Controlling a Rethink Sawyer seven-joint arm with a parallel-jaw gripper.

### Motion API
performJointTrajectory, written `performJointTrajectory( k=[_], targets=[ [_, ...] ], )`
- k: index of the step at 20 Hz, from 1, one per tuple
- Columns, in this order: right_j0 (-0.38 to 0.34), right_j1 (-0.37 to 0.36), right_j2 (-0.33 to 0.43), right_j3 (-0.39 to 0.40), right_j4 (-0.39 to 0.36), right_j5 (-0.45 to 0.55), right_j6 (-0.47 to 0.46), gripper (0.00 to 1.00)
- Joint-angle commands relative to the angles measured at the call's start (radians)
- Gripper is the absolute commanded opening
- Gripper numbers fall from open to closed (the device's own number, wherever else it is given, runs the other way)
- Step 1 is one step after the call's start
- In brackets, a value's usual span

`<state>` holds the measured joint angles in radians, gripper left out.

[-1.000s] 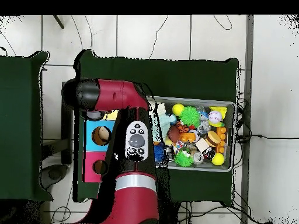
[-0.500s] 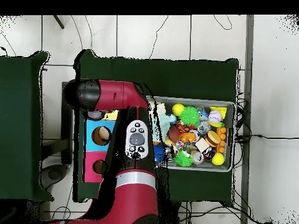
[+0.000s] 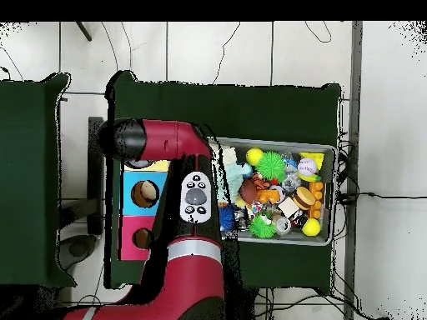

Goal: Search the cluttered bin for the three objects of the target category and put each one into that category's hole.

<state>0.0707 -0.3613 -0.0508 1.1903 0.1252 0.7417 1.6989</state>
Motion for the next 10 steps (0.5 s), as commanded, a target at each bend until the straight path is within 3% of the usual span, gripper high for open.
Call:
performJointTrajectory(
  k=[1,6,10],
  targets=[
    [-0.005,0.034,0.059,0.11,-0.029,-0.093,0.126,0.0],
    [-0.004,0.054,0.049,0.159,-0.063,-0.141,0.102,0.0],
    [0.003,0.087,0.022,0.155,-0.09,-0.079,0.083,0.0]
  ],
)
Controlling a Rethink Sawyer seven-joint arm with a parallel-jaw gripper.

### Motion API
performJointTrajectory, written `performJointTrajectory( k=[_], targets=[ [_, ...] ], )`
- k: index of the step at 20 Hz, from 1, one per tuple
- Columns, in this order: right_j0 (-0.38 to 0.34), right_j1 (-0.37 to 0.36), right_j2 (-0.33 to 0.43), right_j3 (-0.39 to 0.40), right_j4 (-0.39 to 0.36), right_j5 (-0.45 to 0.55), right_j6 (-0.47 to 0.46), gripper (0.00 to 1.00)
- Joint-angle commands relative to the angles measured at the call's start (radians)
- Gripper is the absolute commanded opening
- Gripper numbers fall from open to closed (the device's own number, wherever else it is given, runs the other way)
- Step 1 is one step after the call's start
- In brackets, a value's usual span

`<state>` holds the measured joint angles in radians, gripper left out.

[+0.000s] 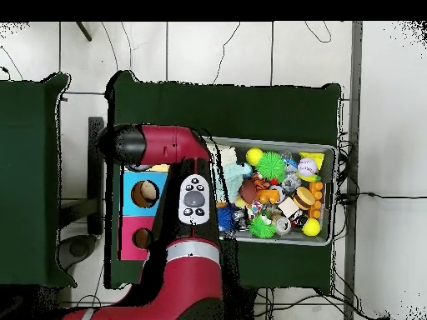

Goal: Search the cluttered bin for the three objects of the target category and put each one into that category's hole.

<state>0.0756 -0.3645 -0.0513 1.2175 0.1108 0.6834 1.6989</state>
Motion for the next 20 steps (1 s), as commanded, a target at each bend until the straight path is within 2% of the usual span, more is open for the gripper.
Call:
performJointTrajectory(
  k=[1,4,7,20],
  targets=[
    [-0.001,0.104,0.015,0.115,-0.078,0.012,0.082,0.0],
    [0.007,0.171,-0.013,0.045,-0.089,0.103,0.092,0.0],
    [0.016,0.227,-0.041,-0.007,-0.106,0.107,0.096,0.0],
    [-0.007,0.271,-0.021,-0.048,-0.11,0.112,0.047,0.0]
  ],
)
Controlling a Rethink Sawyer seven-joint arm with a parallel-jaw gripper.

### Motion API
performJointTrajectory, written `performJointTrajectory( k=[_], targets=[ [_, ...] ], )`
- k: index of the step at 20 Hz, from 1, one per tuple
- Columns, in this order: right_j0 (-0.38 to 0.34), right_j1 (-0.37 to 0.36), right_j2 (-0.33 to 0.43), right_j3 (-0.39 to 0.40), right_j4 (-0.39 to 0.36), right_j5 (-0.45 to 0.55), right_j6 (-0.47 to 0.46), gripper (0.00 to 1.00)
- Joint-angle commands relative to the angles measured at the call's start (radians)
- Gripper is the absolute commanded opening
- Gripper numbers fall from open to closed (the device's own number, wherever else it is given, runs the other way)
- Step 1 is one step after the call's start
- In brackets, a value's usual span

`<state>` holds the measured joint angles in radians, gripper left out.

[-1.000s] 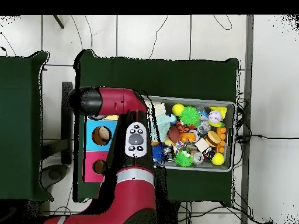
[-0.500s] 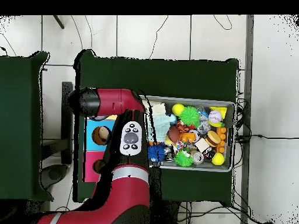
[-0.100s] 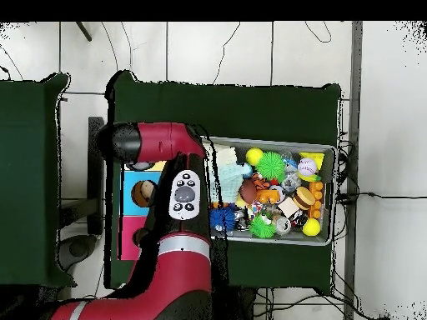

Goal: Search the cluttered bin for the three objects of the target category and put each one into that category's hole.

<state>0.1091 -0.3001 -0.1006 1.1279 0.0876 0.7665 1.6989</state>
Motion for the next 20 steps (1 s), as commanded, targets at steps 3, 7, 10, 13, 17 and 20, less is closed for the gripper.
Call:
performJointTrajectory(
  k=[3,7,10,13,17,20],
  targets=[
    [-0.043,0.209,0.032,0.039,-0.088,0.029,0.044,0.0],
    [-0.049,0.206,0.041,0.041,-0.084,0.037,0.037,0.0],
    [-0.054,0.202,0.048,0.048,-0.082,0.027,0.03,1.0],
    [-0.057,0.199,0.053,0.052,-0.08,0.028,0.024,1.0],
    [-0.06,0.197,0.059,0.055,-0.082,0.027,0.019,1.0],
    [-0.065,0.195,0.065,0.06,-0.083,0.017,0.011,1.0]
  ],
)
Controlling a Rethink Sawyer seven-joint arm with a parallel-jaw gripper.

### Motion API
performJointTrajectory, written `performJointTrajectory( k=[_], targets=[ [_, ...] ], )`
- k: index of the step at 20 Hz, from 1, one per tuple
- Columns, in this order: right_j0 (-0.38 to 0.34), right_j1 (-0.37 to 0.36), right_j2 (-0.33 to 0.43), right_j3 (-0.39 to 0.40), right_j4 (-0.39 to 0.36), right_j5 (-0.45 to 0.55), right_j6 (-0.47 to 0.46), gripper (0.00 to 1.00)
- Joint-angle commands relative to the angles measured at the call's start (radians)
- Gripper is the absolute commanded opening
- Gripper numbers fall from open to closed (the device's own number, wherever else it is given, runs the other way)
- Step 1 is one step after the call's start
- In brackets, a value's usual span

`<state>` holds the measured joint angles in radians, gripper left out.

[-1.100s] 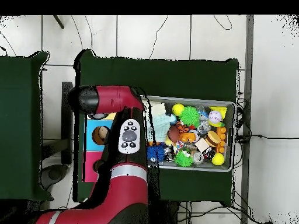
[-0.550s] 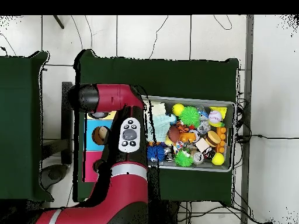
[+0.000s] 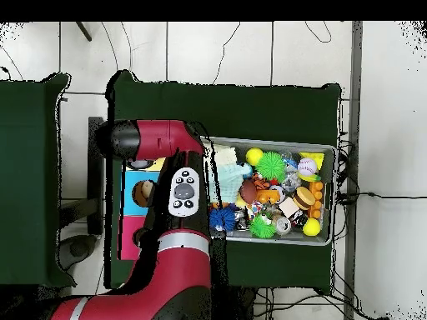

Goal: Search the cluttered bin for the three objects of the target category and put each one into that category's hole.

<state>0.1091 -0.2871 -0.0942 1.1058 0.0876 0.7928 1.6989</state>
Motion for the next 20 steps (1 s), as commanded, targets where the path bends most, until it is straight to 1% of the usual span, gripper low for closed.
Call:
performJointTrajectory(
  k=[1,16,19,20],
  targets=[
    [-0.065,0.183,0.059,0.081,-0.084,-0.007,0.007,1.0],
    [-0.059,0.191,0.042,0.061,-0.089,0.022,0.015,1.0],
    [-0.061,0.19,0.047,0.064,-0.091,0.006,0.009,1.0],
    [-0.063,0.189,0.051,0.066,-0.093,0.001,0.002,0.0]
  ],
)
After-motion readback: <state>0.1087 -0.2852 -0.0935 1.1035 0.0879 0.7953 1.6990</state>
